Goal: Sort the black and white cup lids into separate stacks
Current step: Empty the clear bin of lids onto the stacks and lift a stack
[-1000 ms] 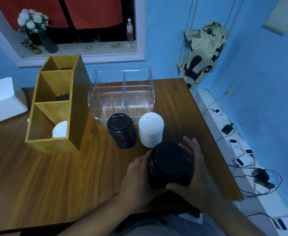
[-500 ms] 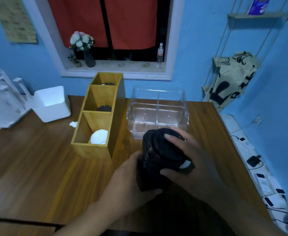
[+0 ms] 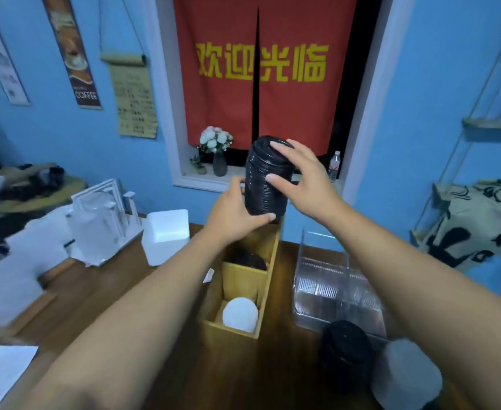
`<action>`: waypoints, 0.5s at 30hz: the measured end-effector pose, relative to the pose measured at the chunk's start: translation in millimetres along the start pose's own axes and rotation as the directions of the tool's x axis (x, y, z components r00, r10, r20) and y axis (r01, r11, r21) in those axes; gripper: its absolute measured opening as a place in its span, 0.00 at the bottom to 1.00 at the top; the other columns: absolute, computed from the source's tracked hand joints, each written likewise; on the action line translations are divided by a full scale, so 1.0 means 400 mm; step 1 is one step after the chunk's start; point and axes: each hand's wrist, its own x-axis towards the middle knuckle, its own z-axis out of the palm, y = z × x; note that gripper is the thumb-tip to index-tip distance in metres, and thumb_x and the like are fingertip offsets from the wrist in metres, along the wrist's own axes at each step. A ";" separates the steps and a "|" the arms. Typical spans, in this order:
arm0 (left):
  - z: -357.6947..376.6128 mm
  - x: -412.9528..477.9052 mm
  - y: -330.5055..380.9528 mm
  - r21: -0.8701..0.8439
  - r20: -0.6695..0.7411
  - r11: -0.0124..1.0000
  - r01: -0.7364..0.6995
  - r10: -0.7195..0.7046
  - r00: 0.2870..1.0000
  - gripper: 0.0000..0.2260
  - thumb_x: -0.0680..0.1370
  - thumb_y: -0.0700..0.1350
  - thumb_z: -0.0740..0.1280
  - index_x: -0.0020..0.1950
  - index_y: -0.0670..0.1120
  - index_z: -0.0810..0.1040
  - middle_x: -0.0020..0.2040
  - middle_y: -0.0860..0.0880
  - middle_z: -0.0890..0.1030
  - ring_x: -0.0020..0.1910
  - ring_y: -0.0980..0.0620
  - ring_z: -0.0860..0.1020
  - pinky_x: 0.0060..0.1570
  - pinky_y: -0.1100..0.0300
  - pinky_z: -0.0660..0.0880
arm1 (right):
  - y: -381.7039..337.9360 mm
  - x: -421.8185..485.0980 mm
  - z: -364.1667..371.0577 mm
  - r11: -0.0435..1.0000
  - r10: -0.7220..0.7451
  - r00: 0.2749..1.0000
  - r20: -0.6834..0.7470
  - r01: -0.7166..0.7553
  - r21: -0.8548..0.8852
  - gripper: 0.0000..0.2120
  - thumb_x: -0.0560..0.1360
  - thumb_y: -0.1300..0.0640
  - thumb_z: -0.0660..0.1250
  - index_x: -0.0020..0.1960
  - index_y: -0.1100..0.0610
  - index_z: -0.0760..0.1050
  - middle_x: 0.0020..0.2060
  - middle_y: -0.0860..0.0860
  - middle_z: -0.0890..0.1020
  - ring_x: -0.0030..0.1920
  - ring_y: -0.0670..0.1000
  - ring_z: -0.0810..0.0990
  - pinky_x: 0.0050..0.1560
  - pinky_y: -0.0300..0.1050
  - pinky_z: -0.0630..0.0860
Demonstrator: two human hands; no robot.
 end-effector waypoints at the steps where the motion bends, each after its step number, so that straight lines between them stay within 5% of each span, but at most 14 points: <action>1: 0.005 0.040 -0.009 -0.001 0.006 1.000 0.001 -0.001 1.000 0.42 0.67 0.60 0.81 0.73 0.51 0.62 0.65 0.52 0.78 0.63 0.48 0.78 0.59 0.50 0.76 | 0.015 0.030 0.006 1.000 0.004 1.000 0.006 -0.004 -0.004 0.29 0.77 0.48 0.72 0.76 0.47 0.70 0.77 0.55 0.66 0.79 0.48 0.59 0.79 0.50 0.59; 8: 0.066 0.217 -0.124 0.062 0.140 0.997 0.056 -0.064 0.988 0.44 0.62 0.61 0.83 0.70 0.53 0.62 0.62 0.53 0.80 0.62 0.46 0.79 0.57 0.45 0.78 | 0.176 0.112 0.090 0.991 0.123 0.991 0.056 -0.125 0.040 0.29 0.77 0.49 0.73 0.75 0.44 0.70 0.77 0.52 0.65 0.79 0.45 0.58 0.79 0.54 0.60; 15: 0.126 0.246 -0.206 0.093 0.275 0.988 0.125 -0.146 0.950 0.50 0.63 0.58 0.83 0.75 0.51 0.57 0.66 0.49 0.78 0.63 0.44 0.78 0.61 0.47 0.77 | 0.264 0.087 0.156 0.984 0.165 0.981 0.099 -0.170 0.050 0.28 0.77 0.51 0.73 0.75 0.45 0.70 0.74 0.49 0.68 0.74 0.47 0.66 0.77 0.50 0.63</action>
